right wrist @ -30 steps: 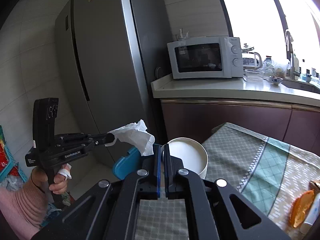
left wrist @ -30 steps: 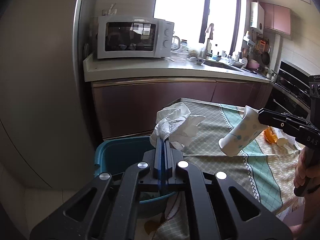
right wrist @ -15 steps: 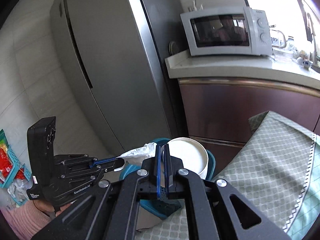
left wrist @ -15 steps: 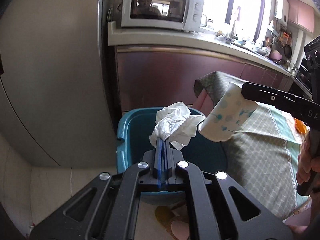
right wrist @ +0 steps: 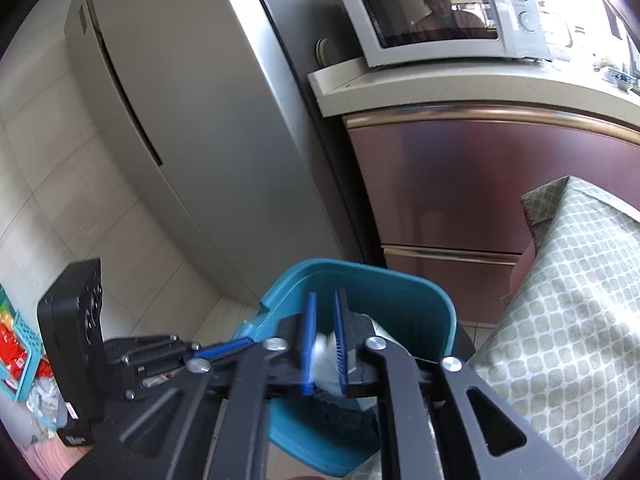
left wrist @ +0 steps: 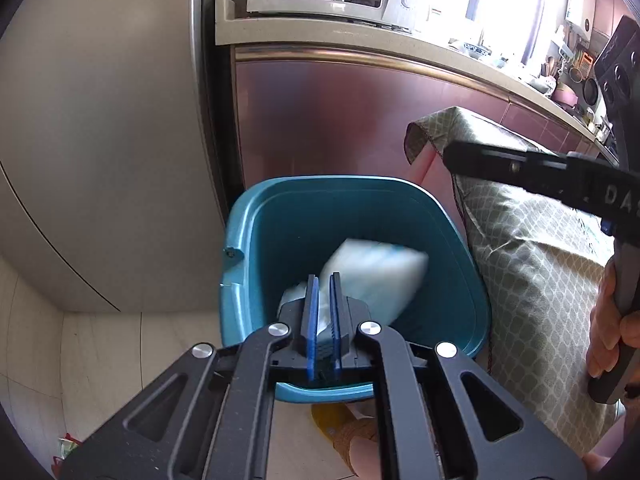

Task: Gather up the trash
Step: 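Swing both tools back toward the table, then close the left tool on the orange peel while the right tool grips the paper cup rim, then carry peel and cup to the teal bin and open both tools over it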

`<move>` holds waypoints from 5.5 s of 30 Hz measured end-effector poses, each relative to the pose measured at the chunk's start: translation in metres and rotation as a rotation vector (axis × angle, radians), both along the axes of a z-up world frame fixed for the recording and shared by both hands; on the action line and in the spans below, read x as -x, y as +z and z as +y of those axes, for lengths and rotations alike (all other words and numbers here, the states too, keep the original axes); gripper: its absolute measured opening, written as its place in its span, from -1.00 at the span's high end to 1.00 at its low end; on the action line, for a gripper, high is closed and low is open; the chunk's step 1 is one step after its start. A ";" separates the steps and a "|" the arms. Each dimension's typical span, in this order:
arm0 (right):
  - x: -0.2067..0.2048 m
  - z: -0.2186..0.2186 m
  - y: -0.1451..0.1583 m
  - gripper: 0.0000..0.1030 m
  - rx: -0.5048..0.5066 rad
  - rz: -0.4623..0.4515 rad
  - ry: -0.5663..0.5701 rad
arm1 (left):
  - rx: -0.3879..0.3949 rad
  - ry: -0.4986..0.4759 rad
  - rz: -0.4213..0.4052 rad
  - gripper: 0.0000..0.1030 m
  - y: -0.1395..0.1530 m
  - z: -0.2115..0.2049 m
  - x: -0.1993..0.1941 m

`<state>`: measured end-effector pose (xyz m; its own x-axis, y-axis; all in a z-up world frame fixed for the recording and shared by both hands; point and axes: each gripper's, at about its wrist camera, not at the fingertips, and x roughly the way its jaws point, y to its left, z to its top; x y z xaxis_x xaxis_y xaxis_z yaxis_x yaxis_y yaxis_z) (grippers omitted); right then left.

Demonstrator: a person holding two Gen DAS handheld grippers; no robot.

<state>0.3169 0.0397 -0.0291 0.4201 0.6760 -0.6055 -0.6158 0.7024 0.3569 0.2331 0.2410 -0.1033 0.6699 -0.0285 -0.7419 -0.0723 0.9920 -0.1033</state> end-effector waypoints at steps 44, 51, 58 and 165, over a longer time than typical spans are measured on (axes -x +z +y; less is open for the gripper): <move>0.135 -0.390 -0.010 0.21 -0.175 0.042 -0.660 | 0.107 -0.642 -0.134 0.42 0.068 -0.342 0.005; 0.123 -0.414 -0.029 0.18 -0.276 0.111 -0.715 | 0.095 -0.689 -0.109 0.42 0.066 -0.388 -0.015; 0.113 -0.425 -0.042 0.18 -0.367 0.165 -0.746 | 0.090 -0.711 -0.068 0.42 0.060 -0.420 -0.039; -0.005 -0.017 -0.038 0.63 -0.031 0.263 -0.040 | 0.133 0.029 0.079 0.72 -0.032 0.004 -0.018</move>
<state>0.3223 0.0227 -0.0667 0.2774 0.6818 -0.6769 -0.4713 0.7105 0.5225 0.2509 0.2449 -0.1357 0.6114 -0.1116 -0.7834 -0.1136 0.9674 -0.2265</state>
